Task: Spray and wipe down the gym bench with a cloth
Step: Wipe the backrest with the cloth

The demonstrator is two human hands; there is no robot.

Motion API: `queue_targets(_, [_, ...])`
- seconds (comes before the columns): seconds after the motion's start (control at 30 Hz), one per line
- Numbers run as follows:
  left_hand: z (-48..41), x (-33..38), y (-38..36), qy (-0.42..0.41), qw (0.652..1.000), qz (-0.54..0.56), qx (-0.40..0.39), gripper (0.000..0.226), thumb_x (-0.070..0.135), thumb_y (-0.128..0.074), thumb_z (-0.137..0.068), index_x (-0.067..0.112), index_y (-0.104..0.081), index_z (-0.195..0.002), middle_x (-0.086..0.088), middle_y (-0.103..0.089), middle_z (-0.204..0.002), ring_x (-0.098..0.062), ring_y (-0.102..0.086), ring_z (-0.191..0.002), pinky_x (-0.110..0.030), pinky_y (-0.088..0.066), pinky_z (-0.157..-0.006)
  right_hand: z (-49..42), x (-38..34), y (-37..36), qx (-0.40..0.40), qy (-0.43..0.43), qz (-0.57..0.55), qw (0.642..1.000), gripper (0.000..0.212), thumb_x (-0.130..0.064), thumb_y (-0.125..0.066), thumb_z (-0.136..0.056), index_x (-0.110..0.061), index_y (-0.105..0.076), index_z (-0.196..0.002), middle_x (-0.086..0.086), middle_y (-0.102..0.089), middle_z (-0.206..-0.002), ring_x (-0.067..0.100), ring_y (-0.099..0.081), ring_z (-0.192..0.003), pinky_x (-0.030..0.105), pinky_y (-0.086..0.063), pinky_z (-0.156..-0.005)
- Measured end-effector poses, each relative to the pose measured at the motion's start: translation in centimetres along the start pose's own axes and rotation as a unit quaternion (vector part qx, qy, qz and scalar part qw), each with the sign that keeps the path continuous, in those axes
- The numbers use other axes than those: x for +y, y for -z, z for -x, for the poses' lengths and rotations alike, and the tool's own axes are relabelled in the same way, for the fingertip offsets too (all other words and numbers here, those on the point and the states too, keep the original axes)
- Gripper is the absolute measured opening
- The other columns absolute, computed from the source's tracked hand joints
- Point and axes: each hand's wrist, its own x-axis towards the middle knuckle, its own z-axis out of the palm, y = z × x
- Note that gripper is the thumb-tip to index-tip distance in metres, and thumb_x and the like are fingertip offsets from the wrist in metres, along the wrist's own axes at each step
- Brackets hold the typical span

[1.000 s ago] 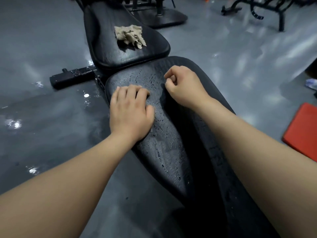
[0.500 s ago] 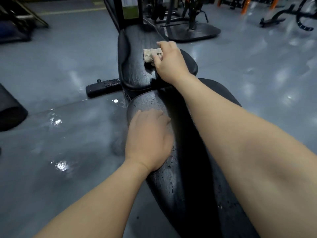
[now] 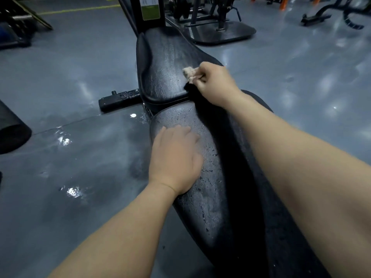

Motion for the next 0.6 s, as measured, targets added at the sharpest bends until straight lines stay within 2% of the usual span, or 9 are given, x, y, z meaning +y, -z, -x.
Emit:
queue_targets(0.13, [0.1,-0.1,-0.1,0.002,1.000,-0.002,-0.006,0.036,0.032,-0.054,-0.084,0.023,-0.068,-0.115,-0.001,-0.060,-0.129,-0.029,-0.049,-0.128,-0.049,-0.025,-0.120,3.3,4.5,3.9,0.037,-0.072,0.000,0.997,0.019,-0.021,-0.063,-0.091,-0.013,-0.066,-0.108,0.004,-0.070,-0.108,0.018,-0.062,-0.097,0.021,-0.041,-0.079])
queue_targets(0.23, [0.1,-0.1,-0.1,0.001,1.000,-0.002,-0.003,0.036,0.032,-0.054,-0.083,0.022,-0.068,-0.115,-0.002,-0.061,-0.129,-0.030,-0.049,-0.127,-0.050,-0.026,-0.120,4.9,7.0,5.4,0.010,-0.116,0.004,0.993,0.045,-0.024,-0.064,-0.090,-0.018,-0.058,-0.133,0.000,-0.063,-0.113,0.016,-0.061,-0.098,0.023,-0.045,-0.092])
queue_targets(0.27, [0.1,-0.1,-0.1,0.000,1.000,-0.004,-0.002,0.036,0.032,-0.054,-0.083,0.022,-0.068,-0.115,-0.002,-0.061,-0.129,-0.030,-0.049,-0.127,-0.050,-0.026,-0.120,5.2,7.4,5.3,-0.021,-0.113,0.016,0.993,0.046,-0.026,-0.064,-0.091,-0.019,-0.058,-0.136,0.003,-0.061,-0.115,0.021,-0.061,-0.105,0.023,-0.042,-0.097])
queue_targets(0.33, [0.1,0.0,-0.1,-0.002,1.000,-0.005,0.002,0.037,0.033,-0.053,-0.083,0.022,-0.068,-0.115,-0.002,-0.061,-0.128,-0.031,-0.050,-0.127,-0.050,-0.026,-0.120,5.5,7.7,4.5,-0.069,-0.096,0.062,0.991,0.035,-0.034,-0.060,-0.097,-0.023,-0.066,-0.130,0.008,-0.054,-0.124,0.029,-0.049,-0.124,0.022,-0.031,-0.106])
queue_targets(0.4, [0.1,0.1,-0.3,-0.005,1.000,-0.004,0.006,0.037,0.033,-0.052,-0.083,0.022,-0.068,-0.115,-0.002,-0.062,-0.128,-0.031,-0.050,-0.127,-0.050,-0.026,-0.120,5.4,7.4,4.0,-0.088,-0.100,0.081,0.988,0.038,-0.046,-0.048,-0.103,-0.029,-0.066,-0.131,0.010,-0.049,-0.139,0.031,-0.037,-0.136,0.024,-0.022,-0.112])
queue_targets(0.5, [0.1,0.0,-0.4,-0.007,1.000,-0.003,0.011,0.037,0.033,-0.052,-0.083,0.022,-0.068,-0.115,-0.002,-0.061,-0.127,-0.030,-0.049,-0.127,-0.050,-0.027,-0.119,4.8,7.4,3.2,-0.113,-0.101,0.106,0.983,0.050,-0.048,-0.034,-0.108,-0.027,-0.045,-0.152,0.012,-0.029,-0.163,0.032,-0.021,-0.152,0.033,-0.015,-0.122])
queue_targets(0.6, [0.1,0.0,-0.4,-0.006,1.000,-0.004,0.015,0.037,0.034,-0.051,-0.084,0.022,-0.068,-0.115,-0.002,-0.061,-0.127,-0.030,-0.049,-0.127,-0.049,-0.026,-0.120,4.4,6.9,2.2,-0.114,-0.110,0.129,0.979,0.056,-0.046,-0.028,-0.109,-0.022,-0.030,-0.159,0.008,-0.022,-0.167,0.033,-0.015,-0.155,0.042,-0.016,-0.123])
